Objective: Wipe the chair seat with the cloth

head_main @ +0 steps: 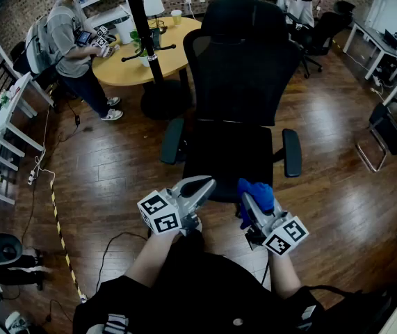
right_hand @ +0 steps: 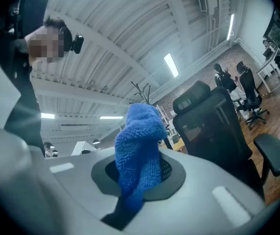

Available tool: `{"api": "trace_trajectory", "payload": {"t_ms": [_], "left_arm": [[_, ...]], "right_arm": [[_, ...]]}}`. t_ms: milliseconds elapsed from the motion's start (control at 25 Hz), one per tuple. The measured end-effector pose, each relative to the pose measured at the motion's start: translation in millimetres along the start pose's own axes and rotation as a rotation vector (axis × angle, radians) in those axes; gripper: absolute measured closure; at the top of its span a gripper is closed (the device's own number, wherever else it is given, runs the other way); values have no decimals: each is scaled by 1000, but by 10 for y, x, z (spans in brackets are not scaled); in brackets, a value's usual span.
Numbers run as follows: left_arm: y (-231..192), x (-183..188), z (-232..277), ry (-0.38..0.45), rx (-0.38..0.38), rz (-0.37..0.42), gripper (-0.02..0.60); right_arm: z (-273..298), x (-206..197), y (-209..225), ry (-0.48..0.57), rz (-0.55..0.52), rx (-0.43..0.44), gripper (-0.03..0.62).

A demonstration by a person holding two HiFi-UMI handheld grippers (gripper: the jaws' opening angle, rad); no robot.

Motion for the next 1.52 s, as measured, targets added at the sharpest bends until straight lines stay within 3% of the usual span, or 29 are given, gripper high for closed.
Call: {"api": "trace_trajectory", "payload": {"t_ms": [240, 520, 640, 800, 920, 1160, 1320, 1440, 1520], "left_arm": [[-888, 171, 216, 22, 1, -7, 586], [-2174, 311, 624, 33, 15, -85, 586], [-2410, 319, 789, -3, 12, -134, 586], [-2596, 285, 927, -21, 66, -192, 586], [-2900, 147, 928, -22, 140, -205, 586], [-3415, -299, 671, 15, 317, -274, 586], [-3565, -512, 611, 36, 368, -291, 586], [-3619, -572, 660, 77, 372, -334, 586], [-3667, -643, 654, 61, 365, -337, 586]], "right_arm": [[763, -96, 550, -41, -47, -15, 559], [1761, -166, 1405, -135, -137, -112, 559], [2062, -119, 1700, -200, -190, -162, 559], [2421, -287, 2241, -327, -225, -206, 559], [2759, -819, 2897, -414, -215, -231, 559], [3473, -2514, 4005, -650, -187, -250, 559], [3868, -3300, 4329, -762, -208, -240, 559], [4087, -3626, 4480, -806, -231, -258, 559], [4126, -3839, 4562, -839, -256, -261, 559]]}}
Point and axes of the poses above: the fingertips, and each gripper's own axes: z forward along the fingers, y to its right, x out of its top, the point moved 10 cm from there along -z, backward along the fingers, and after that the axes turned 10 degrees about y, right-handed, at the moved point
